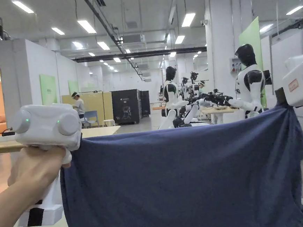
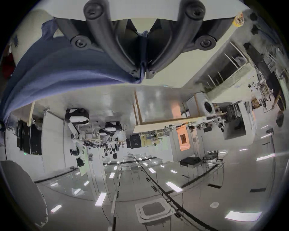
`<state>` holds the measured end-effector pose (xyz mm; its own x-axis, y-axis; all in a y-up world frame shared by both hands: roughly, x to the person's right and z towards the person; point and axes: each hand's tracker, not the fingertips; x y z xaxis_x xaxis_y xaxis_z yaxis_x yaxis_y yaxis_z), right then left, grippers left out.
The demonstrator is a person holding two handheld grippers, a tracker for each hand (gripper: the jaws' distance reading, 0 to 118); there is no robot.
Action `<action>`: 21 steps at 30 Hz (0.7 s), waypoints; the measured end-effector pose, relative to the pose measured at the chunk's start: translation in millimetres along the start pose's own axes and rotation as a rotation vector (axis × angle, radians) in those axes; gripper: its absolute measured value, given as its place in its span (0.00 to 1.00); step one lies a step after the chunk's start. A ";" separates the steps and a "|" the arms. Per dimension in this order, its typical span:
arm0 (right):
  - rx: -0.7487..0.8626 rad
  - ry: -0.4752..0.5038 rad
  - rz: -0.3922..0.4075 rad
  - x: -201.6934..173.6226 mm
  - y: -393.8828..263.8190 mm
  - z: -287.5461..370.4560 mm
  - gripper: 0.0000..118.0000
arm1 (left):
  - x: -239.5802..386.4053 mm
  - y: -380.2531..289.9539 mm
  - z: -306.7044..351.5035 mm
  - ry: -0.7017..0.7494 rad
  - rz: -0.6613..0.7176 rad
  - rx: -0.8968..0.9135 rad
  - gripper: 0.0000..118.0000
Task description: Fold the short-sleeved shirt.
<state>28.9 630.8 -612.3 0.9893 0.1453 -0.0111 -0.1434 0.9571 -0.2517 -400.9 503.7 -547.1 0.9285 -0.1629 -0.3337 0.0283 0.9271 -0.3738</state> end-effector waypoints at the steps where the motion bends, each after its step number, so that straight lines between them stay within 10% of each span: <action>1: -0.024 0.006 0.005 -1.6 -15.8 -5.9 0.03 | 3.1 -14.6 -5.1 -0.013 -0.002 -0.015 0.04; 21: -0.365 0.201 -0.055 7.3 -367.5 186.0 0.03 | -23.4 -347.5 136.6 -0.178 -0.077 -0.269 0.04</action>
<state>84.0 326.7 -339.9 0.9859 0.0100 -0.1672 -0.1071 0.8051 -0.5834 -381.9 231.4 -291.2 0.9782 -0.1459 -0.1480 0.0244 0.7880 -0.6152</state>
